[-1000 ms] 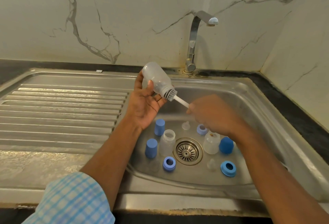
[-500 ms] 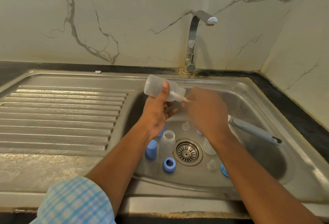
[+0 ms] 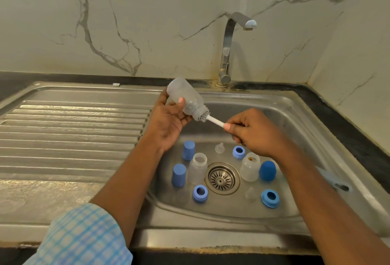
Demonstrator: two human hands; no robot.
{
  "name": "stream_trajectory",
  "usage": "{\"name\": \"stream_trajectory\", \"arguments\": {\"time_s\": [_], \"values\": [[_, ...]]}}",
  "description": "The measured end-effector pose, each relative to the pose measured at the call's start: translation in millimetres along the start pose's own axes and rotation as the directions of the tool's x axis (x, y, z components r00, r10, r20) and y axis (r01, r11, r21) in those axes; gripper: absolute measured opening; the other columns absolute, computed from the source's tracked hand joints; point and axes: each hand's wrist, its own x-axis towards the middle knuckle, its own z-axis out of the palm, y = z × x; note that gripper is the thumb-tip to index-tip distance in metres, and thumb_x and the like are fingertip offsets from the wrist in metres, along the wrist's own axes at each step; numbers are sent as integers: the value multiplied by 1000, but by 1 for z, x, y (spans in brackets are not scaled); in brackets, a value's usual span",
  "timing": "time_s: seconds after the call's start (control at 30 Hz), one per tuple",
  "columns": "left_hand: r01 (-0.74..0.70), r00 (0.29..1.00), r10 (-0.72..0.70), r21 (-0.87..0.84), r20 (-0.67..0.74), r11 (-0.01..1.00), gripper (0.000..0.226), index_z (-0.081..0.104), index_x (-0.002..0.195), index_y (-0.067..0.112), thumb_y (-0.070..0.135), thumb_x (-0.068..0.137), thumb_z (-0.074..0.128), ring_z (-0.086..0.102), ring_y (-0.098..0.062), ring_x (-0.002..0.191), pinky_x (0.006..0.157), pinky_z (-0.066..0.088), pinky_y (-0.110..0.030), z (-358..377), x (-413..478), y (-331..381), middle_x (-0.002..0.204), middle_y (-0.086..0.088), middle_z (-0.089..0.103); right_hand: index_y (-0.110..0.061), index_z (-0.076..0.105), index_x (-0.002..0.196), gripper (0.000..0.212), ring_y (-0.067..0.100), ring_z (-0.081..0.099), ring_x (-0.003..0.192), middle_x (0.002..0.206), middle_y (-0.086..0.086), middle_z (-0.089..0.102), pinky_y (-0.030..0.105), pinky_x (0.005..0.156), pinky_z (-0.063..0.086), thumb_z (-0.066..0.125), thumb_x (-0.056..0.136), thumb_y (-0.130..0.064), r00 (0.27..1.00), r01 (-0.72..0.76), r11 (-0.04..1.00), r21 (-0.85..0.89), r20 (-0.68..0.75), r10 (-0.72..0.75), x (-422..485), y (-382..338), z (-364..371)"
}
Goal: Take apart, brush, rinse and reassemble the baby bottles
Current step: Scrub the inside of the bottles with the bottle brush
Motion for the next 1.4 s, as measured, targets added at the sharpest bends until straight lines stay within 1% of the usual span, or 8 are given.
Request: {"name": "stream_trajectory", "arguments": {"time_s": [0.17, 0.47, 0.57, 0.7, 0.9, 1.13, 1.27, 1.4], "values": [[17, 994, -3, -120, 112, 993, 58, 44, 138, 24, 4, 87, 59, 72, -30, 97, 73, 60, -42, 5, -5, 0, 125, -13, 60, -6, 71, 89, 25, 7, 35, 40, 52, 1, 48, 17, 40, 30, 53, 101, -19, 993, -98, 963, 250, 94, 77, -6, 5, -6], [114, 984, -83, -198, 158, 973, 52, 51, 129, 24, 2, 82, 53, 71, -32, 94, 82, 59, -48, 19, -13, -13, 111, -14, 68, -5, 67, 91, 28, 6, 37, 37, 58, 6, 53, 18, 40, 31, 48, 103, -22, 995, -97, 935, 341, 30, 93, 1, -1, 14], [158, 979, -137, -137, 153, 978, 62, 43, 145, 14, 19, 86, 62, 61, -41, 117, 96, 52, -54, 14, -11, -16, 132, -22, 60, -16, 65, 77, 28, 2, 47, 38, 57, -1, 62, 25, 52, 40, 53, 100, -25, 993, -21, 982, 186, -112, 42, 7, 1, 25], [108, 992, -97, 146, -85, 983, 80, 41, 144, 17, 60, 82, 67, 60, -37, 122, 85, 60, -47, 21, -11, -23, 139, -20, 54, -20, 71, 84, 16, 13, 61, 64, 71, -1, 67, 36, 63, 51, 65, 92, -33, 963, -62, 984, -169, -271, 14, 13, 2, 32], [80, 975, -53, 119, -214, 990, 91, 39, 142, 13, 29, 66, 86, 65, -34, 113, 76, 61, -42, 20, -7, -26, 134, -18, 56, -28, 67, 95, 6, 17, 59, 69, 81, -5, 65, 31, 62, 45, 64, 92, -32, 959, -15, 938, -346, -270, -84, 9, -10, 33], [43, 984, -53, -64, -171, 997, 76, 39, 142, 3, 21, 75, 70, 64, -37, 113, 69, 61, -40, 5, -2, -5, 133, -23, 54, -17, 71, 85, 9, 14, 55, 59, 69, 2, 63, 35, 61, 49, 66, 91, -22, 994, 54, 983, -177, -86, -70, 7, -8, 14], [9, 999, -16, -137, -50, 990, 42, 51, 118, 10, 17, 79, 63, 71, -27, 94, 73, 62, -40, 4, -2, 4, 114, -13, 62, -7, 72, 81, 23, 17, 51, 51, 64, 11, 67, 30, 53, 44, 62, 95, -23, 998, 40, 999, -11, 55, -40, -4, -4, -2], [-9, 1000, 12, -221, 14, 975, 33, 56, 115, 13, 16, 83, 61, 69, -29, 100, 80, 61, -44, -1, -1, 4, 115, -12, 64, -4, 71, 88, 25, 11, 37, 39, 54, 10, 55, 19, 40, 32, 55, 100, -20, 990, -46, 974, 224, 140, 14, -10, -2, -5]]}}
